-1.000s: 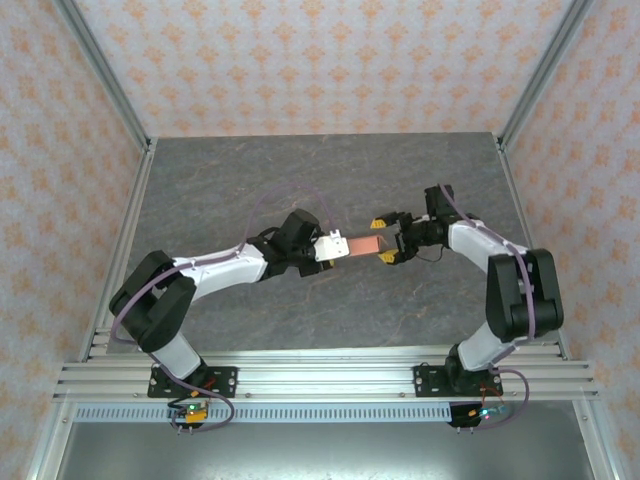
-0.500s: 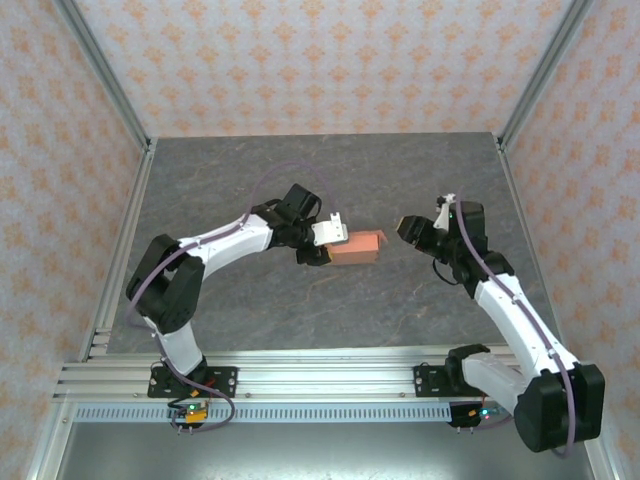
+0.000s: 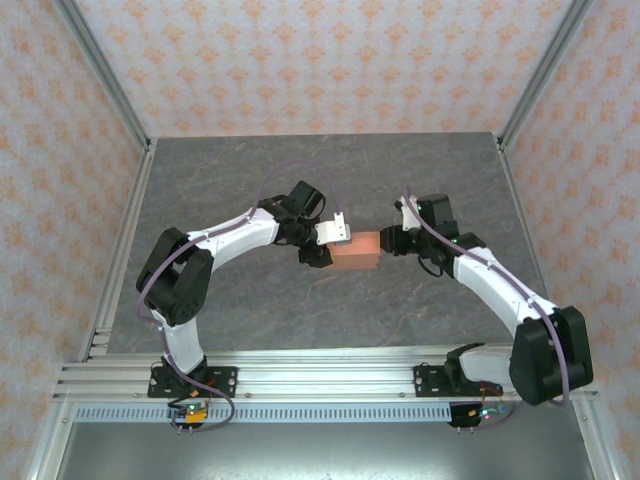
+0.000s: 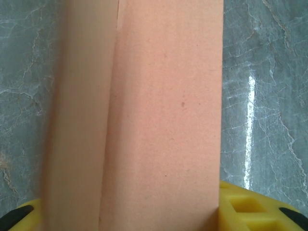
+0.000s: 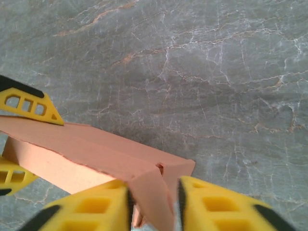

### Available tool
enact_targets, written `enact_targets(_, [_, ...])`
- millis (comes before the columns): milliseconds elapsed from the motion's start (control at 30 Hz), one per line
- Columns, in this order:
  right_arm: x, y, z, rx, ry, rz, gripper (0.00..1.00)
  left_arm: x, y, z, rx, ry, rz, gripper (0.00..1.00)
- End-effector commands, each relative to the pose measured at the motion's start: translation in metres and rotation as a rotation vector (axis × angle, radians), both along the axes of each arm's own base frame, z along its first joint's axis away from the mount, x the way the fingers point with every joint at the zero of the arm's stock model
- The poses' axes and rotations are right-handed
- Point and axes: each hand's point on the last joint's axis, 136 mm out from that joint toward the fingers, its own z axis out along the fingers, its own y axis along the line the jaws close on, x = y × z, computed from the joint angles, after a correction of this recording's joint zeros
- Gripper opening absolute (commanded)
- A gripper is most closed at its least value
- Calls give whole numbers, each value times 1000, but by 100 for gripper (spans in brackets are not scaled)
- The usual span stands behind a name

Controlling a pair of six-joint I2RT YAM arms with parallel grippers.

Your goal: Fold the paper box

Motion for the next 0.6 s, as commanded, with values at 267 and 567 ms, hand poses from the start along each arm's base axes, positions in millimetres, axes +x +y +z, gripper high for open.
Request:
enact_targets(267, [-1,17,15,64,13,-22,14,15,-5,19,-51,-73,56,45])
enact_targets(567, [0,10,1,34,-8,-85,8,23,-6,18,-83,-88,121,44])
